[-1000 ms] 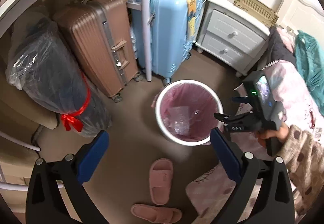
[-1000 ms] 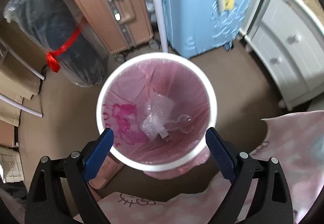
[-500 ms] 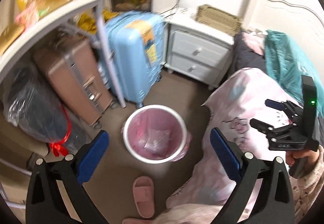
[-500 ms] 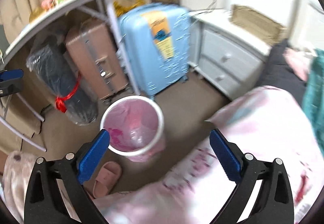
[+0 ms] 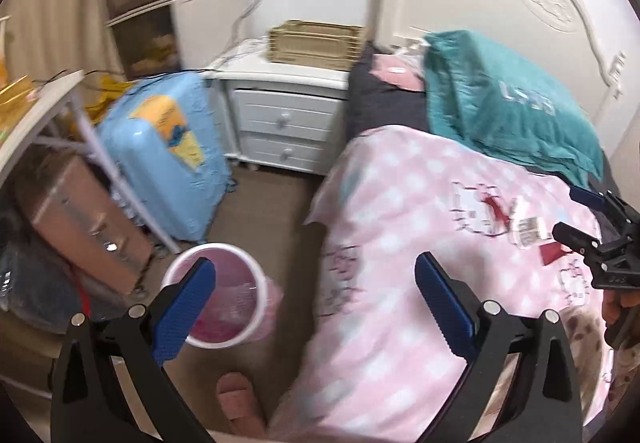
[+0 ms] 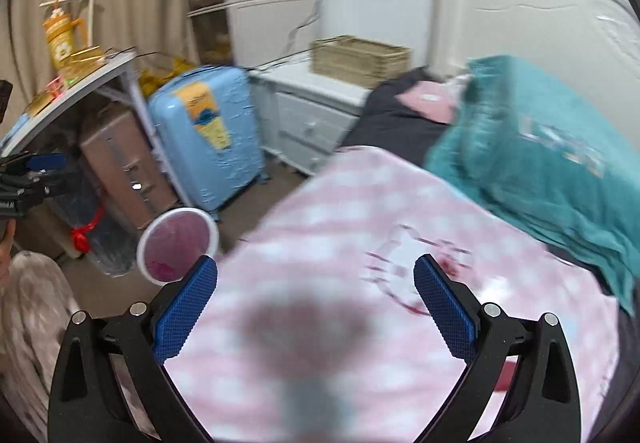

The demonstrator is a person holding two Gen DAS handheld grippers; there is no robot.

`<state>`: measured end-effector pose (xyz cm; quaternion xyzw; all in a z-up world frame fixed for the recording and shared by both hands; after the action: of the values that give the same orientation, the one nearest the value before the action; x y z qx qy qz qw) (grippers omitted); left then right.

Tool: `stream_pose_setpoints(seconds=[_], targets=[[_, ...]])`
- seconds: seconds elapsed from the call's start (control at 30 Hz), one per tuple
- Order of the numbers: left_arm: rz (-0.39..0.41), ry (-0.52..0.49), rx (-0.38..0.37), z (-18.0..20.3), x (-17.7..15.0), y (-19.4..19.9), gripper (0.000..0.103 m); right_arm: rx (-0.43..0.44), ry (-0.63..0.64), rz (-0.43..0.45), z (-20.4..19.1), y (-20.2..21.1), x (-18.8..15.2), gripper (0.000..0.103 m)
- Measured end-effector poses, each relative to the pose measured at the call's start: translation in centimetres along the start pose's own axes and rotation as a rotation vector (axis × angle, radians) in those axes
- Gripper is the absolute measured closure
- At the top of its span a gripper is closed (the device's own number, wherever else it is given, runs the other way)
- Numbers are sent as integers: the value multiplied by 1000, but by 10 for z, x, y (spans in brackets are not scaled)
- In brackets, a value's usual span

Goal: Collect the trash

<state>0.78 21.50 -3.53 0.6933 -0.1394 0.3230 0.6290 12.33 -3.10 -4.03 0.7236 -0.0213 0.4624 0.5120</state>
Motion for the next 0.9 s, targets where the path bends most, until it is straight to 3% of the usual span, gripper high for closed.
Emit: stream_pose_setpoints(seconds=[0.2,0.53,0.77,0.9], targets=[[-34,-21,-115,80,8,-24,5,-58,-121,-8,93,28,-40,7],[-123,-109,-203,193,12,-72,5,-109,-350,-33,218,45,-120,7],[-169,-206,-260,272,9,-106,5,-83,-468,-63,264,39,-162,7],[-181,-257,-291,311,5,-119,5,-19,-544,-95,276,24,-183,7]])
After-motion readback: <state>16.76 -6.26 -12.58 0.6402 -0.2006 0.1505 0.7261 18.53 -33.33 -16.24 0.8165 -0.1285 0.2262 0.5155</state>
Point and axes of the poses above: each gripper's, at about its wrist camera, not at the fingertips, and y roughly against the way its jaws point, z to its right, x to its top, the point moved 7 cm from there along -y, roughly the way its jaws point, and after that the axes turned 4 degrees about -y, right-handed, at the moved point
